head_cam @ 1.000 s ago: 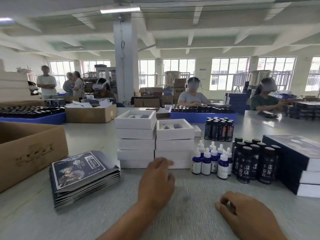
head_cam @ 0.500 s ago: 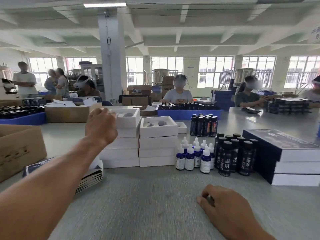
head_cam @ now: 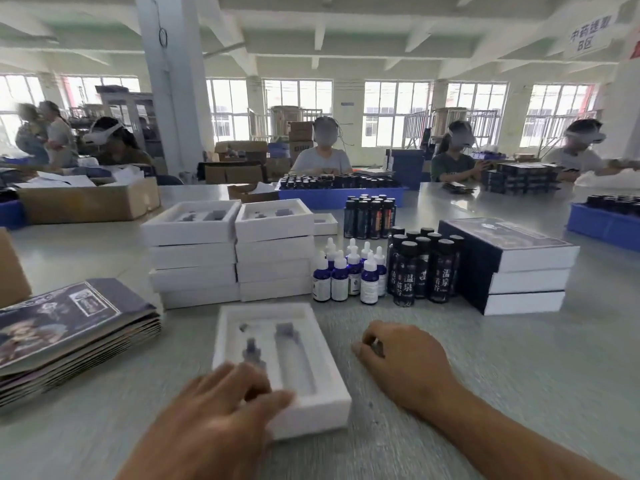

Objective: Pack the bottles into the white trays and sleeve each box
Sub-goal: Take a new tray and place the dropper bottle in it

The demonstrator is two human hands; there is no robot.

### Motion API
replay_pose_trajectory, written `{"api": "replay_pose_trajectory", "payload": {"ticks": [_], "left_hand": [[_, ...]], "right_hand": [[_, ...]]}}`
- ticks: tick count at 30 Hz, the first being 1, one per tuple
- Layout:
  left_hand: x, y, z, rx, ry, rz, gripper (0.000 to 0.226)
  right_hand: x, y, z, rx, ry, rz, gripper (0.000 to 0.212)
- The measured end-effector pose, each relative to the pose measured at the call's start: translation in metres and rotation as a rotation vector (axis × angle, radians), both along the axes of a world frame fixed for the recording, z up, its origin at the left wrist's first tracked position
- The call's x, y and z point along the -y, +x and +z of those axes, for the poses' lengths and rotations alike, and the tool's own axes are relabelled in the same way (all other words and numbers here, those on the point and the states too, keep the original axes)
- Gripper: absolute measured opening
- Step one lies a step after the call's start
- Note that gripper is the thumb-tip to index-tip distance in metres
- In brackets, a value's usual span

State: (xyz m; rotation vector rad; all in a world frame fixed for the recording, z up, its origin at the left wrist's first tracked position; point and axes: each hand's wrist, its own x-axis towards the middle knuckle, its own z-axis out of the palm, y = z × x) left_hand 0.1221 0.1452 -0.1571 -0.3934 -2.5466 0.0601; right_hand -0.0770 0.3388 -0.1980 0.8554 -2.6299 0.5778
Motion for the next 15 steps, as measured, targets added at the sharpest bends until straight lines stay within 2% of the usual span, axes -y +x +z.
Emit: {"api": "replay_pose_trajectory", "payload": {"ticks": [1,3,4,7,10,13,15], "left_hand": [[-0.005,0.000,-0.006,0.045,0.015,-0.041,0.049],[-0.009,-0.001,-0.009,0.057,0.060,-0.096,0.024],[-0.008,-0.002,-0.007,0.045,0.129,-0.093,0.025],[0.006,-0.011,-0.006,-0.116,0.480,-0.022,0.031],[0.031,-0.020,-0.011,-0.128,0.811,0.087,0.024],[0.048,-0.026,-0.027,0.049,0.743,0.179,0.030],[0.051,-0.027,-0.033,0.125,0.683,0.166,0.033]], "right_hand": [[-0.001,0.000,0.000,0.004,-0.001,-0.003,0.032],[-0.002,0.000,0.002,0.020,-0.012,-0.014,0.030],[-0.002,-0.001,0.003,0.031,-0.028,-0.023,0.028],[-0.002,-0.007,0.004,0.097,-0.140,-0.074,0.025],[0.001,-0.021,0.007,0.121,-0.221,-0.133,0.031],[0.016,-0.041,0.013,0.122,-0.249,-0.202,0.039],[0.030,-0.053,0.015,0.130,-0.280,-0.268,0.043]]}}
